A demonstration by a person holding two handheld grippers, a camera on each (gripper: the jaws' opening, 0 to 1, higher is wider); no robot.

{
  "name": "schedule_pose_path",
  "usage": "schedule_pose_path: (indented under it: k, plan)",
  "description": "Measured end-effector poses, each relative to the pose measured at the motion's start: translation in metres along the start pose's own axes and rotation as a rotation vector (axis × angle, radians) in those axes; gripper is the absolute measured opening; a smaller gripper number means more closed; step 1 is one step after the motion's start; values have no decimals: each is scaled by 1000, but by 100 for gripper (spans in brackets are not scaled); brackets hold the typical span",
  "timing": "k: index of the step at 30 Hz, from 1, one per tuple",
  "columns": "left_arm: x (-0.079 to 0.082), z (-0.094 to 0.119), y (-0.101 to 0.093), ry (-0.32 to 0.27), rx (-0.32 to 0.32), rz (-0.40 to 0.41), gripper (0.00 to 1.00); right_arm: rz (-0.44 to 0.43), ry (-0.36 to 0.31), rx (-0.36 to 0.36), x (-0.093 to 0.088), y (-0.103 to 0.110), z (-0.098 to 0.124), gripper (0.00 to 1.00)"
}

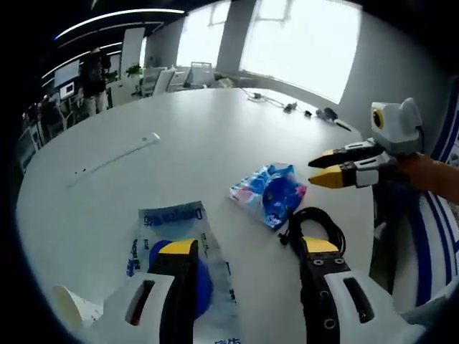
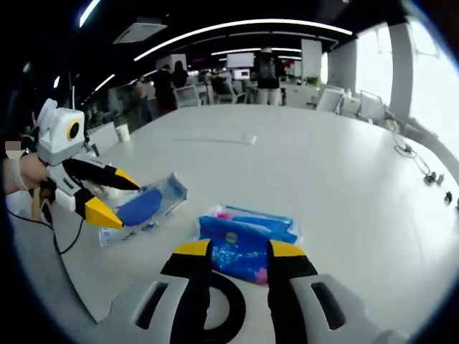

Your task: Arrange the tabletop items into an orderly group along one side of the table until the central work area is clear of visible clutter.

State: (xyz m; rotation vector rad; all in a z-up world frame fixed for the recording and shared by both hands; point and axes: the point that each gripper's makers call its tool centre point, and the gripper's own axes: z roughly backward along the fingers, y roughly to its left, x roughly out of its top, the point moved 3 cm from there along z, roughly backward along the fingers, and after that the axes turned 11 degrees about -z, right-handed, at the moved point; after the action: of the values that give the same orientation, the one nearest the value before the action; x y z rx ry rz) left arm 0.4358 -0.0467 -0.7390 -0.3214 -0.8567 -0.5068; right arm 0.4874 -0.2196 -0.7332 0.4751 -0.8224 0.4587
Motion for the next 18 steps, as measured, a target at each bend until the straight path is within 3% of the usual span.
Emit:
schedule_pose_path:
  k: [18]
  plan:
    - [-37, 53, 5, -4, 73, 130, 62, 43, 31, 64, -5, 39, 6, 36]
